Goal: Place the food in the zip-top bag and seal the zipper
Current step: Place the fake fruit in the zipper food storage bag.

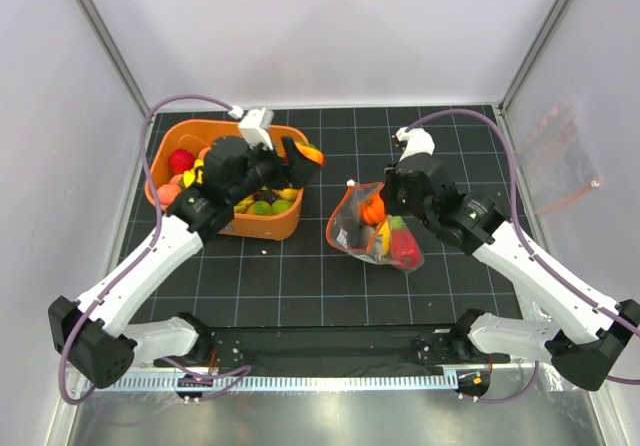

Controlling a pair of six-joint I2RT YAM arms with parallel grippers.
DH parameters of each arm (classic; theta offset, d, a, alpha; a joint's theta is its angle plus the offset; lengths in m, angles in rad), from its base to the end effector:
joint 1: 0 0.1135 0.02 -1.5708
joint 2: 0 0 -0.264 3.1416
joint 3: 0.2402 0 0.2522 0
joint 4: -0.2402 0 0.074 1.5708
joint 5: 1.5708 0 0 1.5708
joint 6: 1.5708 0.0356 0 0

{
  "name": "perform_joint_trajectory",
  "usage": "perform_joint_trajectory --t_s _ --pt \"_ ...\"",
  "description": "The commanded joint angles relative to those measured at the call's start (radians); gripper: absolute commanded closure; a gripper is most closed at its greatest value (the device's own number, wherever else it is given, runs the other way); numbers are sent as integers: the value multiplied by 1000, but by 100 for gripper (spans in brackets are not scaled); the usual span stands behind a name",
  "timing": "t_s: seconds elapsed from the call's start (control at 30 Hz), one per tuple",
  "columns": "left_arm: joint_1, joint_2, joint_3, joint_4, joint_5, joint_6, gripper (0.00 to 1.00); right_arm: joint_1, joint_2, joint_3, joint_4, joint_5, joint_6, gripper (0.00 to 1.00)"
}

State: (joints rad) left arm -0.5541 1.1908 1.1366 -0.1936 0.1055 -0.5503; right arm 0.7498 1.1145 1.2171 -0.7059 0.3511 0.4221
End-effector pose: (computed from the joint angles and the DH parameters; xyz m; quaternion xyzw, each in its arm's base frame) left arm 0.2327 -0.1484 0.3785 0.0339 0.7879 -0.3572 0.5004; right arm 0.1764 0.1476 0.3743 -0.0620 0.8732 0.1244 0.4671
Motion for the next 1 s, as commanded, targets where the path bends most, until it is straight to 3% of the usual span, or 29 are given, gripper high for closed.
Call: perform_joint_trajectory --t_s 0.0,0.33,0.67,0.97 --pt "-104 -37 20 52 33 -23 62 -3 -12 50 82 -15 18 99" --pt "-259 113 71 66 -15 -20 64 -4 -51 -36 166 -3 78 99" --pt "-372 96 39 69 -85 22 65 -20 -58 -36 163 38 67 99" --pt "-406 188 54 75 -38 43 65 -30 -58 -31 174 34 76 99"
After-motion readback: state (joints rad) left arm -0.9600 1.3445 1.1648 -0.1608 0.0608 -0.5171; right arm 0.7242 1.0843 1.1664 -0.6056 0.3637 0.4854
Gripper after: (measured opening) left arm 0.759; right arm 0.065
